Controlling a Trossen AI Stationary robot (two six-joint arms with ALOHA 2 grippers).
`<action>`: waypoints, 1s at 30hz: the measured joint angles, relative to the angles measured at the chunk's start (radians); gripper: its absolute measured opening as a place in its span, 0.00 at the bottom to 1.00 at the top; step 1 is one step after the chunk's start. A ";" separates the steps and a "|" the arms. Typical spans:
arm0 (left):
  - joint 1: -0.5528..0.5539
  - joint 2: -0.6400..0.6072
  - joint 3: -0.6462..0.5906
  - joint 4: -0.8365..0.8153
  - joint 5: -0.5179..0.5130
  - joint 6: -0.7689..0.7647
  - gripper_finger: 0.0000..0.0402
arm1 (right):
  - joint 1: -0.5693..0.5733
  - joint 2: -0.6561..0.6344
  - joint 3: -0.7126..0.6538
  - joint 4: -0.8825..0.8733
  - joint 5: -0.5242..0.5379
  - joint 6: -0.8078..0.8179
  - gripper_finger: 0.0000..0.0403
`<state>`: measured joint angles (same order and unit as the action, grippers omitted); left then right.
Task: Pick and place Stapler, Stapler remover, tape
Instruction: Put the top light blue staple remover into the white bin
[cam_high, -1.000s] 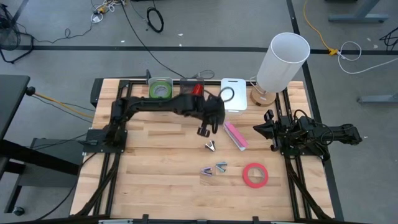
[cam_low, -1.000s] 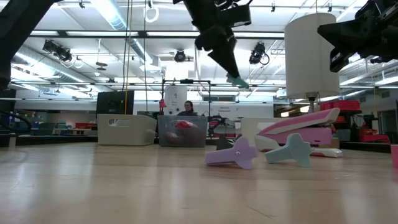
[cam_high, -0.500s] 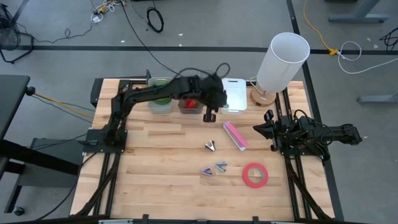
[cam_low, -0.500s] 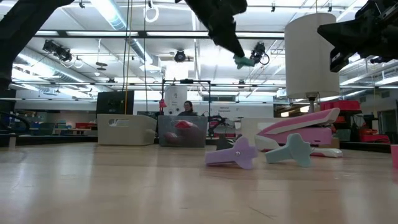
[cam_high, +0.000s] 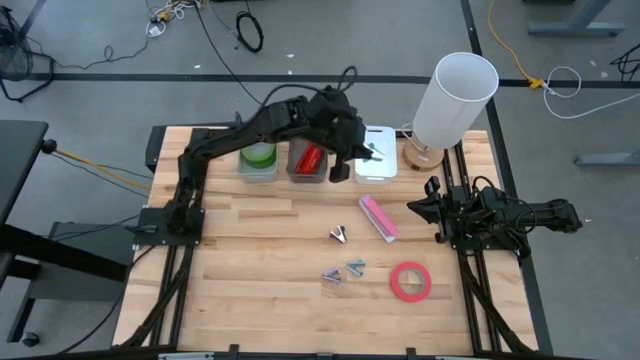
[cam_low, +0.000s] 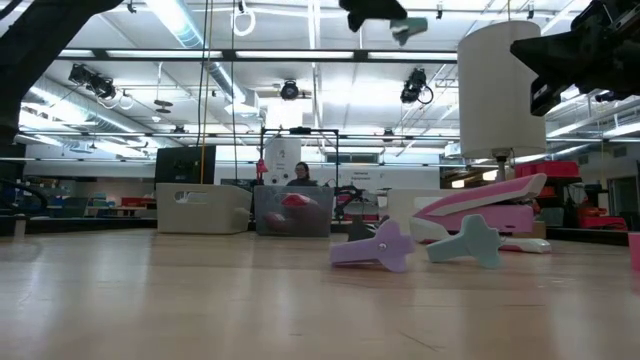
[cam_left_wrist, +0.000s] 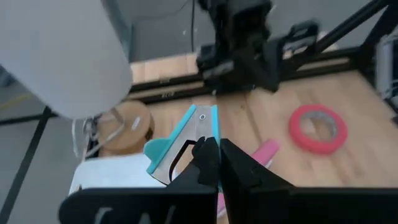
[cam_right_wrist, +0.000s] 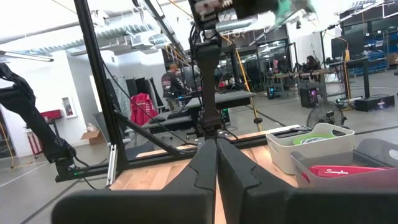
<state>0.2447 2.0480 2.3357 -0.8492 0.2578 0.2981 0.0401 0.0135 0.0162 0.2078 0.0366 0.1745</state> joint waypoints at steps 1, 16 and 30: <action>-0.001 0.000 0.010 0.002 0.017 0.000 0.00 | 0.000 0.000 0.000 0.000 0.000 0.000 0.04; -0.015 -0.005 0.020 0.050 0.164 0.008 0.00 | 0.000 0.000 0.000 0.001 0.000 0.000 0.04; -0.014 -0.005 0.020 0.071 0.165 0.000 0.00 | 0.000 0.000 0.000 0.124 0.087 0.187 0.04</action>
<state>0.2306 2.0434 2.3558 -0.7778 0.4228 0.2985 0.0399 0.0132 0.0162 0.3322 0.1234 0.3613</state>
